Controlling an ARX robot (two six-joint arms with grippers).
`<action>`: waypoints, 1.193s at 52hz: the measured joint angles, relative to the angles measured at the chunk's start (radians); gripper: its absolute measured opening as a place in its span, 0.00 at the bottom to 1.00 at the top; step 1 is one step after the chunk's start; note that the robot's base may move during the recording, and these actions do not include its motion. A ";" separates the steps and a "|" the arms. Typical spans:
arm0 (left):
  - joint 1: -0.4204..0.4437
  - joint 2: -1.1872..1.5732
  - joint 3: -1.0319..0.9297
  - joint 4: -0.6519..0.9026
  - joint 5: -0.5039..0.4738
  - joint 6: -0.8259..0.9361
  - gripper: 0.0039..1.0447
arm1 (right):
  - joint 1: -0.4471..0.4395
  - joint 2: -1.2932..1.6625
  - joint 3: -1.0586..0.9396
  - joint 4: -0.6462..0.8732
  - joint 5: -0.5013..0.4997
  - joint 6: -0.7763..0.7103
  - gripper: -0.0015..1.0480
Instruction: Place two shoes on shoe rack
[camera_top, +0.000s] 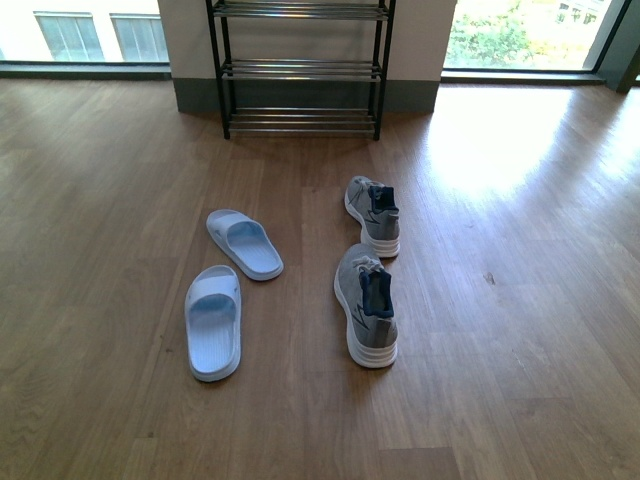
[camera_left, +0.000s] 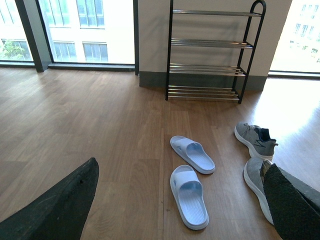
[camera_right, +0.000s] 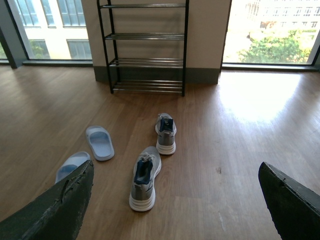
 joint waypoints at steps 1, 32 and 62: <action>0.000 0.000 0.000 0.000 0.000 0.000 0.91 | 0.000 0.000 0.000 0.000 0.000 0.000 0.91; 0.000 0.000 0.000 0.000 0.000 0.000 0.91 | 0.000 0.000 0.000 0.000 0.000 0.000 0.91; 0.000 0.000 0.000 0.000 0.000 0.000 0.91 | 0.000 0.000 0.000 0.000 0.000 0.000 0.91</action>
